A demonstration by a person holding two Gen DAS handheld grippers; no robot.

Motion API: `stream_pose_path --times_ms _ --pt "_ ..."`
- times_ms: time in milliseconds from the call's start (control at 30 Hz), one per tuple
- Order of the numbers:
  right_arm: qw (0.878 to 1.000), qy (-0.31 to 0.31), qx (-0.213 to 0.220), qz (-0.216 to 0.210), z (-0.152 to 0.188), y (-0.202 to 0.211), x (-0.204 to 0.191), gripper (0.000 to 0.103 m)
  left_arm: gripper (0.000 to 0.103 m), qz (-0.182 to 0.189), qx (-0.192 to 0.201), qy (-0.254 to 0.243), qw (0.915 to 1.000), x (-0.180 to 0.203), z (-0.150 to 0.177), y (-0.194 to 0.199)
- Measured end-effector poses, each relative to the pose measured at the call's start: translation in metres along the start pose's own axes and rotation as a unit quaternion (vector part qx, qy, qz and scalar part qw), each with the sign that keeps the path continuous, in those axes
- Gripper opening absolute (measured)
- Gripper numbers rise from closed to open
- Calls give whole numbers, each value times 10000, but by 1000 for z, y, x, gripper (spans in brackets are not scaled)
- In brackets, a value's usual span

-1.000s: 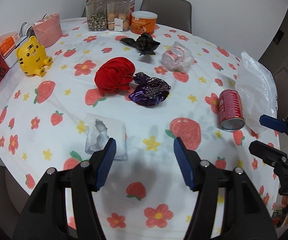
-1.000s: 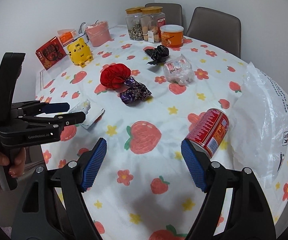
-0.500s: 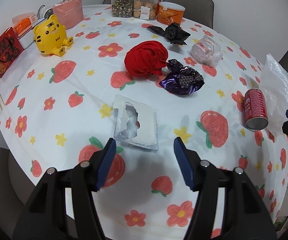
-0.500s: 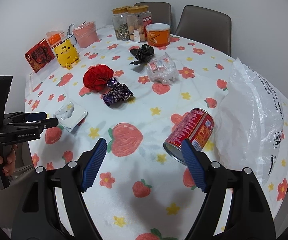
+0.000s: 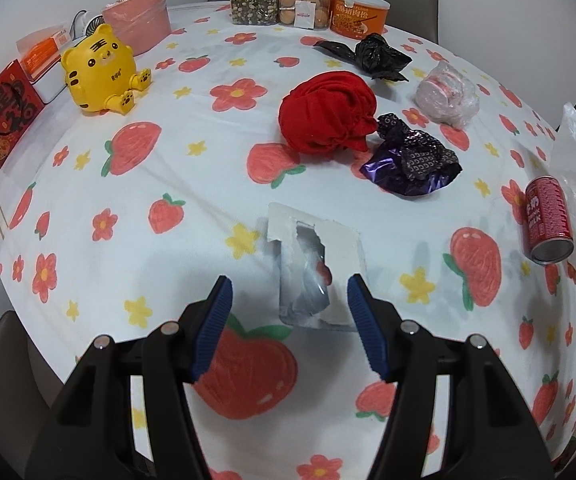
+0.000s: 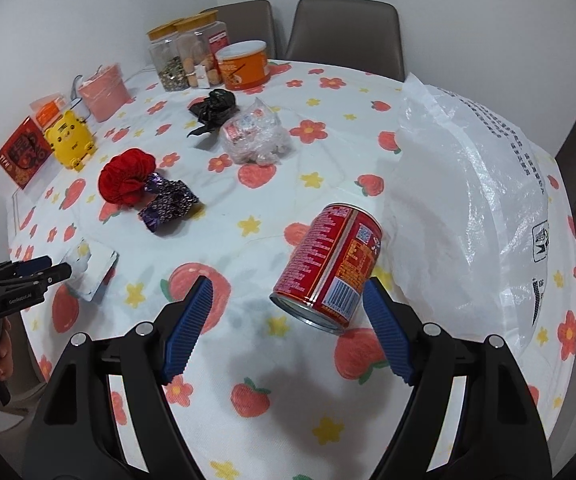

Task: Collect trash
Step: 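Grasp the torn white paper packet with the left tool while the right tool grasps the red can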

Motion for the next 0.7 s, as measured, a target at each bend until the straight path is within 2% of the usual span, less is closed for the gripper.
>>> stream_pose_path --times_ms 267,467,567,633,700 --pt "9985 -424 -182 293 4 -34 5 75 59 151 -161 -137 9997 -4 -7 -25" --pt "9964 -535 -376 534 10 -57 6 75 57 426 -216 0 9989 -9 -10 -38" --pt "9957 -548 -477 582 10 -65 8 75 52 536 -227 53 9983 -12 -12 -39" --pt "9952 -574 -547 577 11 -70 10 75 42 564 -218 58 9982 -14 -13 -38" --pt "9949 -582 -597 560 12 -75 11 75 37 613 -214 16 9979 -14 -14 -37"
Point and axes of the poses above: each gripper's, at about its wrist camera, not at the fingertips, and y roughly against the way its jaws point, x to its right, z to its underside, the point moved 1 cm from there along -y, roughly the way its jaws point, and after that the axes turned 8 degrees about y, right-handed, at the moved point
